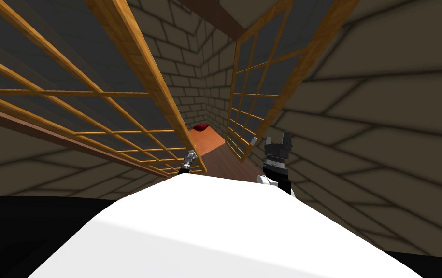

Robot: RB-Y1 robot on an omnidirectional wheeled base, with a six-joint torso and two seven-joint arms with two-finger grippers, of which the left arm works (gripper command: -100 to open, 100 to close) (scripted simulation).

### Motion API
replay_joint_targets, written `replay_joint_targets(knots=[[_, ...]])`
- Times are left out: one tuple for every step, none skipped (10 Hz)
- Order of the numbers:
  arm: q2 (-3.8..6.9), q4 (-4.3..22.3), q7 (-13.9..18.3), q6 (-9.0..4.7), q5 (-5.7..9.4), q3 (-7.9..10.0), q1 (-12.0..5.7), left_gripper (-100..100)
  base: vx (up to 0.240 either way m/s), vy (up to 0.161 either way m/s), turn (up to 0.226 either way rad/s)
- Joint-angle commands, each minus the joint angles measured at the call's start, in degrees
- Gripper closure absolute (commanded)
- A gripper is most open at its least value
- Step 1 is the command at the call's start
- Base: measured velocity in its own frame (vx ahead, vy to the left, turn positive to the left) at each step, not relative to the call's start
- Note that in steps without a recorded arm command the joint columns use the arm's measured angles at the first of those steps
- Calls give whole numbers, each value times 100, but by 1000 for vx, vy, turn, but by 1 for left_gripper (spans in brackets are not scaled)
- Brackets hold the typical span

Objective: Pull the door open

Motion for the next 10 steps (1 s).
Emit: replay_joint_targets(knots=[[0, 0, 0, 0, 0, 0, 0, 100, -122, 1, -14], [78, -15, 130, -87, -68, -128, 90, 100, -171, 22, -92], [105, -22, 166, -116, -86, -159, 110, 100, -210, 44, -82], [197, -46, 285, -216, -146, -267, 176, 100, -224, 33, -98], [262, -63, 371, -288, -189, -344, 223, 100, -237, 45, -89], [326, -80, 455, -358, -232, -419, 269, 100, -217, 58, -104], [384, -95, 531, -421, -270, -487, 311, 100, -199, 73, -90], [453, -113, 620, -496, -315, -568, 360, 100, -222, 44, -87], [488, -122, 665, -534, -338, -608, 385, 100, -225, 19, -58], [453, -104, 621, -488, -325, -584, 353, 100, -100, 6, -7]])
